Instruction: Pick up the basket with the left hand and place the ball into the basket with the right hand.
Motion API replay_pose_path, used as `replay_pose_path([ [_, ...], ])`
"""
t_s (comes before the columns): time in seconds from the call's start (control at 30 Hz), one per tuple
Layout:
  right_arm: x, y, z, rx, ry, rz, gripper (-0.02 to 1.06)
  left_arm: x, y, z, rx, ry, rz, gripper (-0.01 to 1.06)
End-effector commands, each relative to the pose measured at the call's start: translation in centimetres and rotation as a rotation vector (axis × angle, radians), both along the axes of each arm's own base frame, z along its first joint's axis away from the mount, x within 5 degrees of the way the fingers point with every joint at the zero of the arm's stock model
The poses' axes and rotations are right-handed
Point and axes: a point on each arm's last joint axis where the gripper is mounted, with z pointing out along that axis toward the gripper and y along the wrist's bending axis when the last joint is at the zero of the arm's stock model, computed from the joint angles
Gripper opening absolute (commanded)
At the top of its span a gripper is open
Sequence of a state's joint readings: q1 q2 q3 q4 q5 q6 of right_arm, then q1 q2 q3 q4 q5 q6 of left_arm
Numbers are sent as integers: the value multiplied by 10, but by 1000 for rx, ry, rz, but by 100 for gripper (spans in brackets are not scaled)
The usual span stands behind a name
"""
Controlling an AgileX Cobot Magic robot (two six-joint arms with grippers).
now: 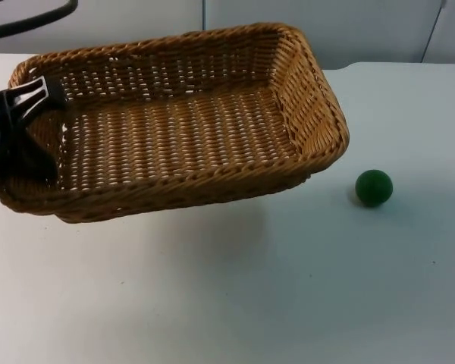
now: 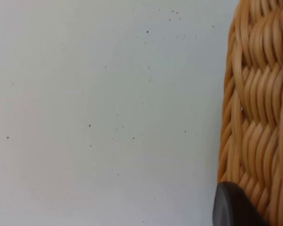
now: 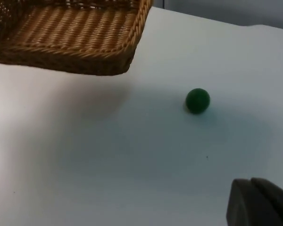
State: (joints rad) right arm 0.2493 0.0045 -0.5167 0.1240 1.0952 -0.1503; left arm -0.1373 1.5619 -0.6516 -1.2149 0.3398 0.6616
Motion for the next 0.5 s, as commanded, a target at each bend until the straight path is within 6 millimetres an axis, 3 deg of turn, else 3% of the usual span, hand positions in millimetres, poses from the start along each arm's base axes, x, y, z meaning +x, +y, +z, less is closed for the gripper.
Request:
replay_pose_path([
  [0.0,2,-5,0,24,-9,-72,0,-2,-2,4,-29,3,-15,0],
  [0.07,9,-11,1,34,29,-186,0,-4,-5,4,-49,17,-35,0],
  [0.27,40,-7,4,-47,164,-212,0,-4,-5,4,-54,21,-40,0],
  [0.43,104,11,11,-91,146,-163,0,-5,-5,4,-56,22,-42,0],
  [0.47,104,11,11,-91,146,-163,0,-5,-5,4,-56,22,-42,0],
])
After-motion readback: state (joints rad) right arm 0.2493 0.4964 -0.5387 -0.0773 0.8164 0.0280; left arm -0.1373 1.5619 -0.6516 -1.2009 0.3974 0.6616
